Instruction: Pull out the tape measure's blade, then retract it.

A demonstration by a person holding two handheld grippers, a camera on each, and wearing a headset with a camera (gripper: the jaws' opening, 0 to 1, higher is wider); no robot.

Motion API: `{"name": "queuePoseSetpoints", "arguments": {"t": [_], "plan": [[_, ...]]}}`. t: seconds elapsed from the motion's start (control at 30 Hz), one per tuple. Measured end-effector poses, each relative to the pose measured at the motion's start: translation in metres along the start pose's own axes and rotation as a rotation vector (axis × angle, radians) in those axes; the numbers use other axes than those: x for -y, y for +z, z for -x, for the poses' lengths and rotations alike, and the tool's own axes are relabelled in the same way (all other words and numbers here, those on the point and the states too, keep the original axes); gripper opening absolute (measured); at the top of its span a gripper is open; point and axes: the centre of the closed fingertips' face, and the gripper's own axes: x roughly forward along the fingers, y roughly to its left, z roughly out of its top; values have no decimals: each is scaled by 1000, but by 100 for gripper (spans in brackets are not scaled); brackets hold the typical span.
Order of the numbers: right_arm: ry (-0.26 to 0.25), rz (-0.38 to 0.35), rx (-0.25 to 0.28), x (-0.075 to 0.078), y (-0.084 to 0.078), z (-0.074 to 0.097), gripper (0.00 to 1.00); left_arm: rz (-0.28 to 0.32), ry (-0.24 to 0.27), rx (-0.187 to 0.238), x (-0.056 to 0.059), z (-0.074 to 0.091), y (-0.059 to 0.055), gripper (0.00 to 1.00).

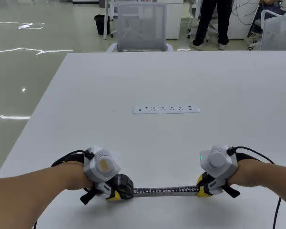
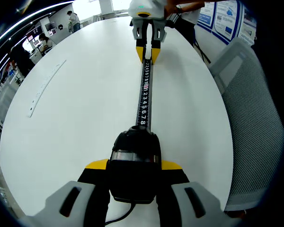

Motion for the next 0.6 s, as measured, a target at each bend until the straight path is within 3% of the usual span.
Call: {"name": "queuePoseSetpoints", "arguments": {"t": [0.6], "plan": [[-8,1,-7,2,-10,4,12,2,2,-1,1,0,1,33]]}}
